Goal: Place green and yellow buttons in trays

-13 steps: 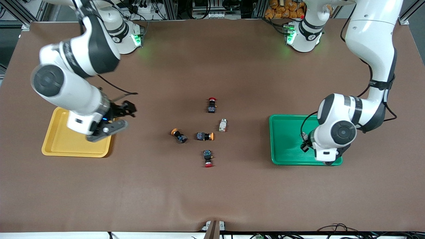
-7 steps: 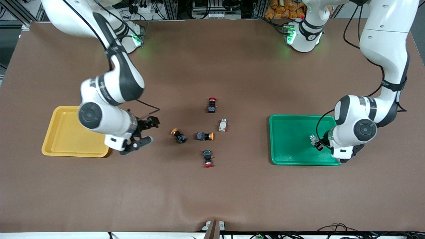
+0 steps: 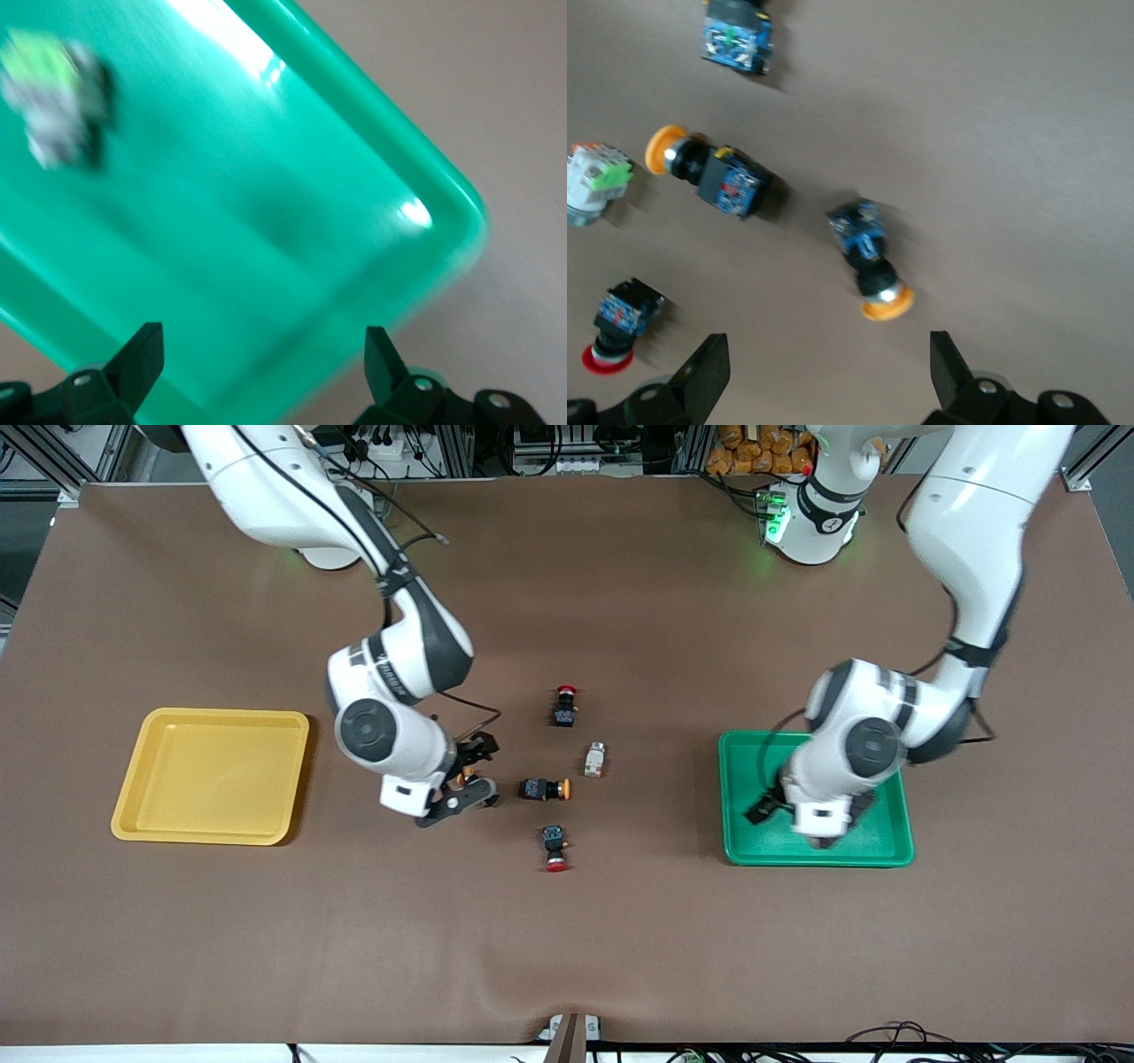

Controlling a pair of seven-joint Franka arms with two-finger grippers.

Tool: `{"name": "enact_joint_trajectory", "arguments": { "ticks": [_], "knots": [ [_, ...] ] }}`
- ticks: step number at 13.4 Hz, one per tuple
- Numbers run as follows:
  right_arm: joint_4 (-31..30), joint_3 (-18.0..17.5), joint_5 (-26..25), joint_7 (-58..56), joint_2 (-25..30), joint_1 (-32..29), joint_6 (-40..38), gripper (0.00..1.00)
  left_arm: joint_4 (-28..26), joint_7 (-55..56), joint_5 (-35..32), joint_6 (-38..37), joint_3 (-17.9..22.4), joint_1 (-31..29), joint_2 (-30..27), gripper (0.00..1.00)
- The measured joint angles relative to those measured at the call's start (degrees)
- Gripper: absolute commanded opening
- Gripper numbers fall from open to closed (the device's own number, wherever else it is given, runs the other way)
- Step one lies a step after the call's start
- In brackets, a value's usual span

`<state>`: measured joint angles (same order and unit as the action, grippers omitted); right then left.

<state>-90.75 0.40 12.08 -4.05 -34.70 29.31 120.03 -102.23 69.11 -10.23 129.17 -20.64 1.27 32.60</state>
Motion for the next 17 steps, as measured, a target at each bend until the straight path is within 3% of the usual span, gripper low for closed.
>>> {"name": "enact_joint_trajectory", "arguments": {
  "ticks": [8,15,16,17],
  "knots": [
    [-0.04,0.45,-0.07,-6.3,-5.61,0.76,10.15,1.0,6.88,37.24,0.0,2.26,-0.17,15.46,5.58,1.0],
    [-1.06,1.04,-0.08,-10.39,-6.33,0.58,12.53,1.0,7.04,49.83,0.0,6.3,-0.04,21.86,8.65,1.0],
    [-1.92,1.09,-0.08,-10.81,-6.58,0.5,14.39,0.91,7.11,50.12,0.0,7.3,0.03,22.56,9.44,1.0],
    [-2.52,1.08,-0.08,-10.98,-7.02,0.51,15.78,0.64,7.2,50.13,0.0,8.01,0.09,22.93,10.1,1.0]
  ]
}}
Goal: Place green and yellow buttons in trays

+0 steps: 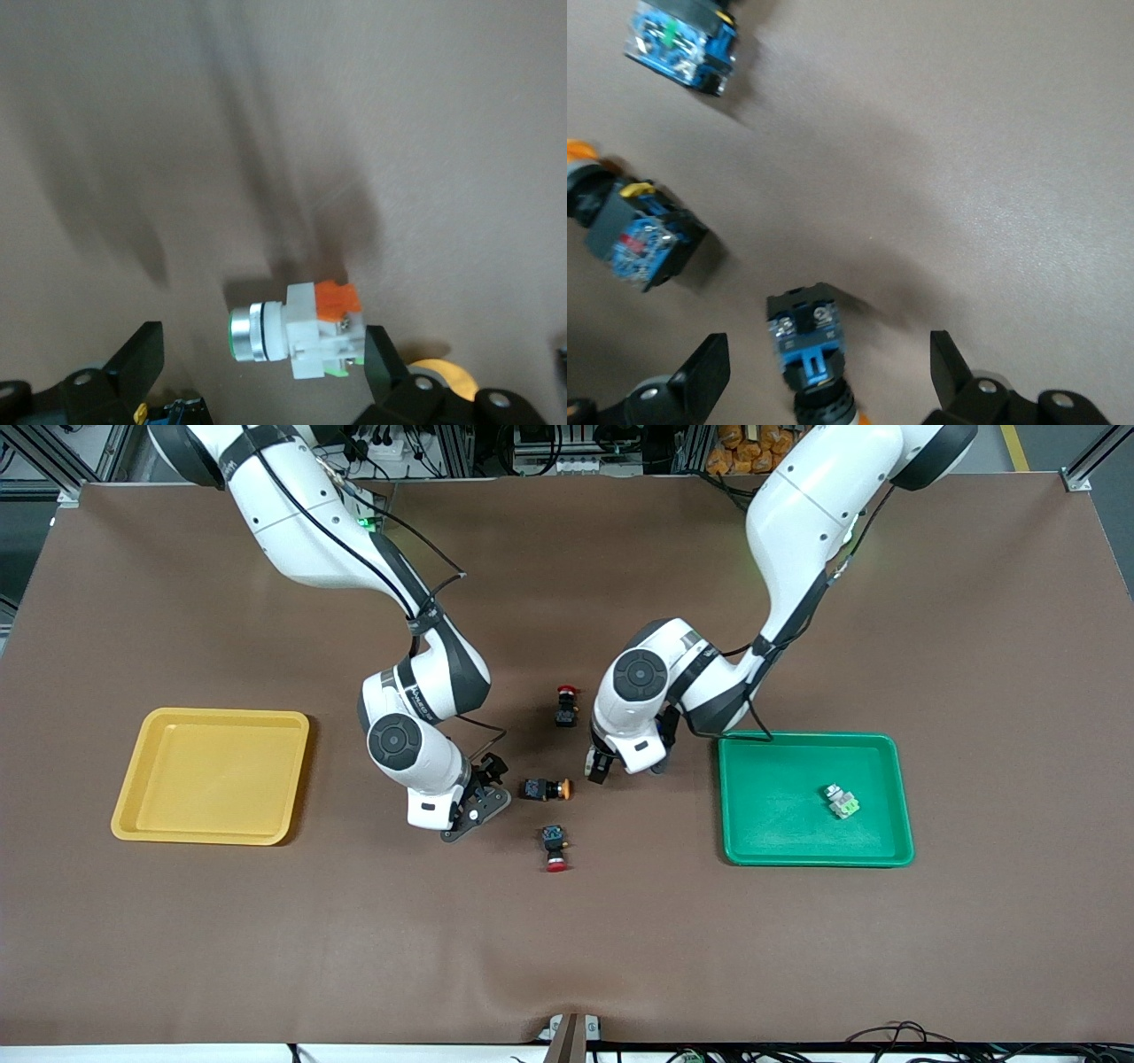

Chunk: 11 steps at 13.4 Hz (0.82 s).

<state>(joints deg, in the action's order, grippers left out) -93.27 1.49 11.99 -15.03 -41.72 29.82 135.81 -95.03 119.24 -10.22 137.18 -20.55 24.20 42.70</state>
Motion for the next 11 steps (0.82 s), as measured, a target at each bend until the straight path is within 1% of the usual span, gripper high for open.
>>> {"name": "enact_joint_trajectory", "arguments": {
  "ticks": [1,2,3,4,5,7,9,11],
  "knots": [
    [-0.24,-0.06,0.0,-0.01,-0.45,0.07,0.75,0.46,0.22,0.0,0.0,0.51,0.02,0.07,0.37,1.0],
    [-0.29,-0.13,0.0,-0.01,-0.78,0.18,0.98,0.3,0.4,0.0,0.0,0.55,0.07,0.06,0.55,0.94],
    [-0.3,-0.17,0.0,-0.04,-0.88,0.26,1.0,0.14,0.46,0.0,0.0,0.59,0.1,0.06,0.63,0.91],
    [-0.29,-0.17,0.0,-0.13,-0.87,0.27,1.0,0.02,0.48,0.0,0.0,0.9,0.14,0.06,0.71,0.91],
    [-0.29,-0.1,0.0,-0.19,-0.87,0.23,1.0,0.0,0.49,0.0,0.0,1.15,0.17,0.05,0.82,0.91],
    [-0.16,0.16,0.0,-0.2,-0.72,0.04,0.05,0.0,0.63,0.0,0.0,1.67,0.25,0.05,1.13,0.91],
    [0.88,0.73,0.0,-0.19,0.43,-0.96,-6.28,0.0,1.21,0.0,0.0,1.79,0.28,0.05,1.53,0.91],
    [1.68,1.13,0.0,-0.23,3.4,-3.98,-12.52,0.0,2.66,0.0,0.0,2.11,0.4,0.07,2.67,0.91]
  ]
}}
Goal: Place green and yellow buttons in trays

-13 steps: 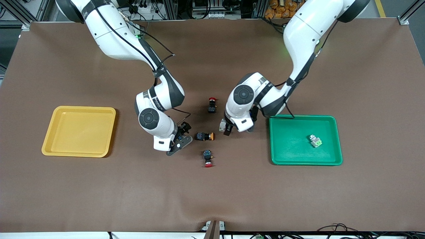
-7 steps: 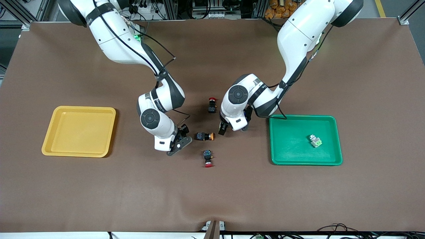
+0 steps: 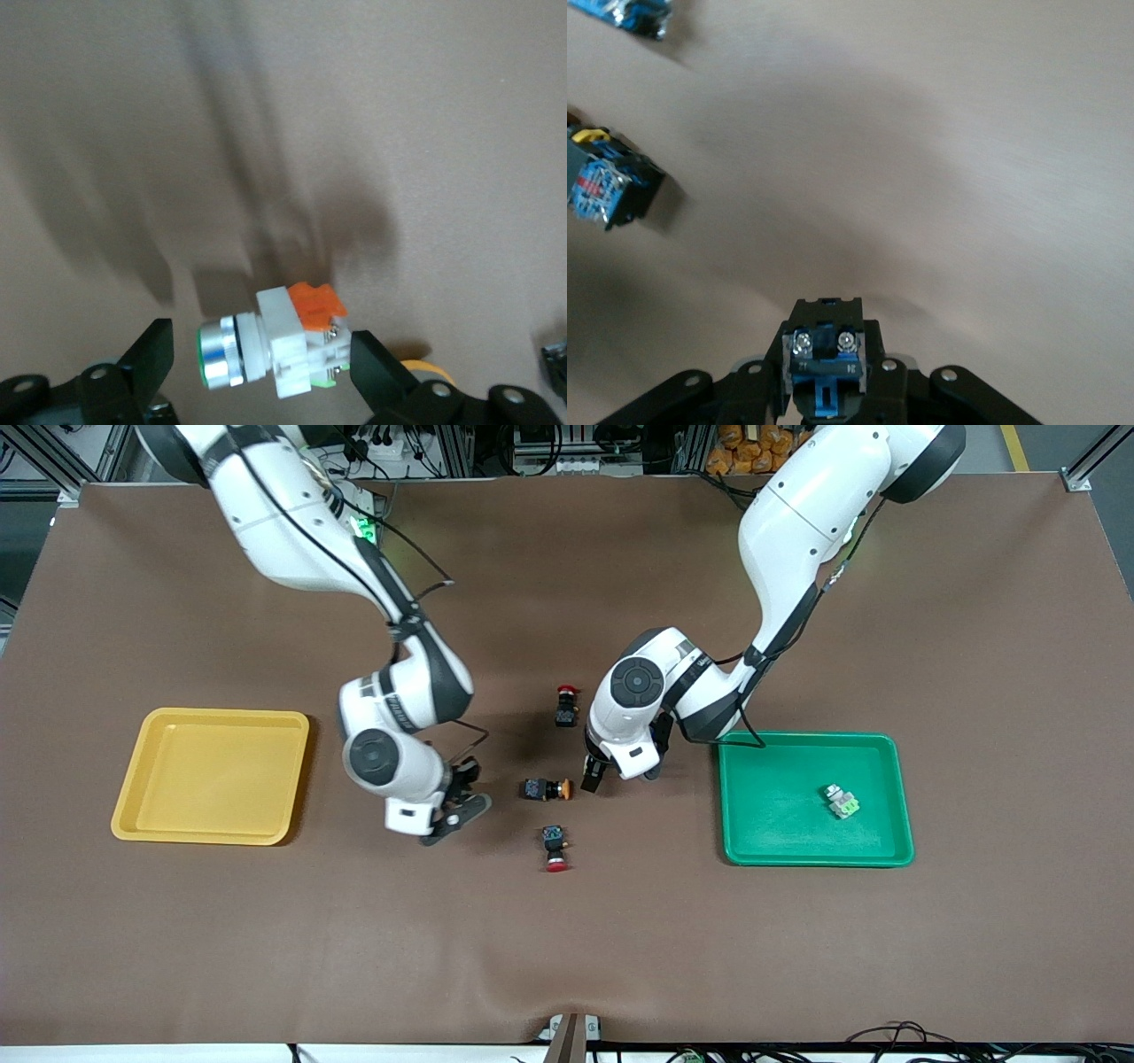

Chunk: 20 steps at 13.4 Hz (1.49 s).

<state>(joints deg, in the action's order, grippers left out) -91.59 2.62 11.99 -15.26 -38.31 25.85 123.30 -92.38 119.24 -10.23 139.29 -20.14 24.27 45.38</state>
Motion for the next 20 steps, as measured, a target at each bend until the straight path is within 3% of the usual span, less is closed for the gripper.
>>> {"name": "enact_joint_trajectory", "arguments": {
  "ticks": [4,5,7,8,14,17,20],
  "knots": [
    [0.34,3.0,-0.01,-0.76,6.68,-5.57,-10.55,0.0,1.56,-0.06,0.0,1.22,0.68,-0.01,1.73,0.88],
    [0.34,4.92,-0.02,-0.86,7.8,-5.73,-12.3,0.0,1.72,-0.09,0.0,1.35,0.69,0.0,1.89,0.72],
    [0.34,8.52,-0.04,-1.21,9.52,-5.79,-15.71,0.0,1.83,-0.17,0.0,1.54,0.69,0.05,2.16,0.18],
    [0.33,10.64,-0.06,-2.04,10.24,-5.79,-17.23,0.0,1.83,-0.18,0.0,1.56,0.7,0.08,2.33,0.0],
    [-0.46,23.65,-0.54,-5.52,11.55,-5.81,-22.22,0.0,3.83,-0.57,-3.78,2.0,0.76,-0.21,2.05,0.0],
    [-3.32,27.89,-2.12,-5.59,11.54,-5.84,-22.01,0.0,4.58,-5.26,-4.73,-0.32,1.15,-2.54,-0.82,0.0],
    [-7.58,30.43,-3.05,-5.92,11.52,-5.87,-16.61,0.0,4.59,-16.59,-4.78,-7.59,1.33,-8.7,-4.76,0.0]
  ]
}}
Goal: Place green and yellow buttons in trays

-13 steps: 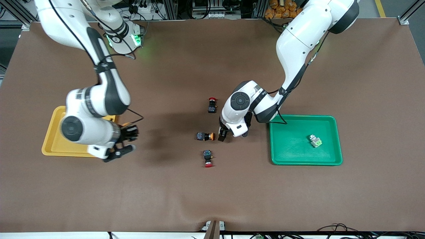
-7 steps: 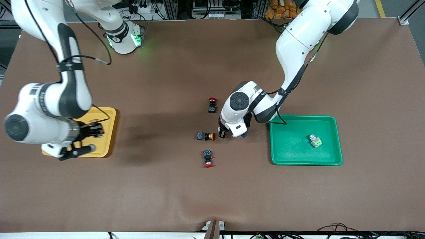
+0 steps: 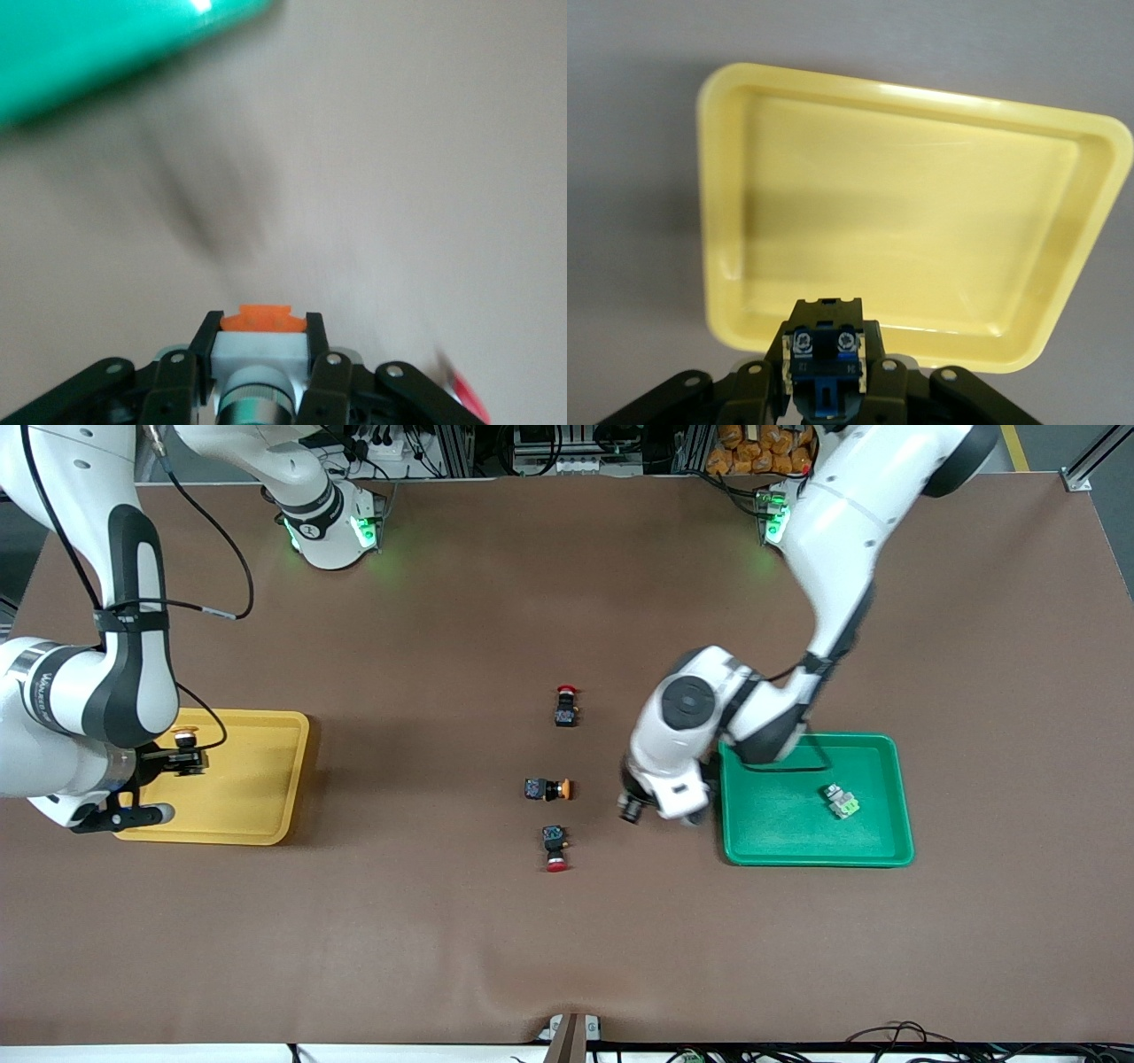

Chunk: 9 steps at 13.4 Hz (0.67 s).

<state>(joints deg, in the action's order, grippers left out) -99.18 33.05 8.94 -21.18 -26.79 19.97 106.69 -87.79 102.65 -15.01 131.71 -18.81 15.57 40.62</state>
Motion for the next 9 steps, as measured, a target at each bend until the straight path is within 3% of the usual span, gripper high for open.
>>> {"name": "enact_joint_trajectory", "arguments": {
  "ticks": [4,9],
  "knots": [
    [-8.26,1.34,-0.12,-2.61,-0.19,-0.61,12.12,0.0,-1.35,-15.11,-0.69,-9.69,0.24,-8.81,-1.73,0.0],
    [-16.37,1.44,0.04,-5.14,-0.55,-3.55,23.72,0.0,-5.43,-16.07,-14.08,-12.84,0.27,-13.08,-1.69,0.0]
  ]
}}
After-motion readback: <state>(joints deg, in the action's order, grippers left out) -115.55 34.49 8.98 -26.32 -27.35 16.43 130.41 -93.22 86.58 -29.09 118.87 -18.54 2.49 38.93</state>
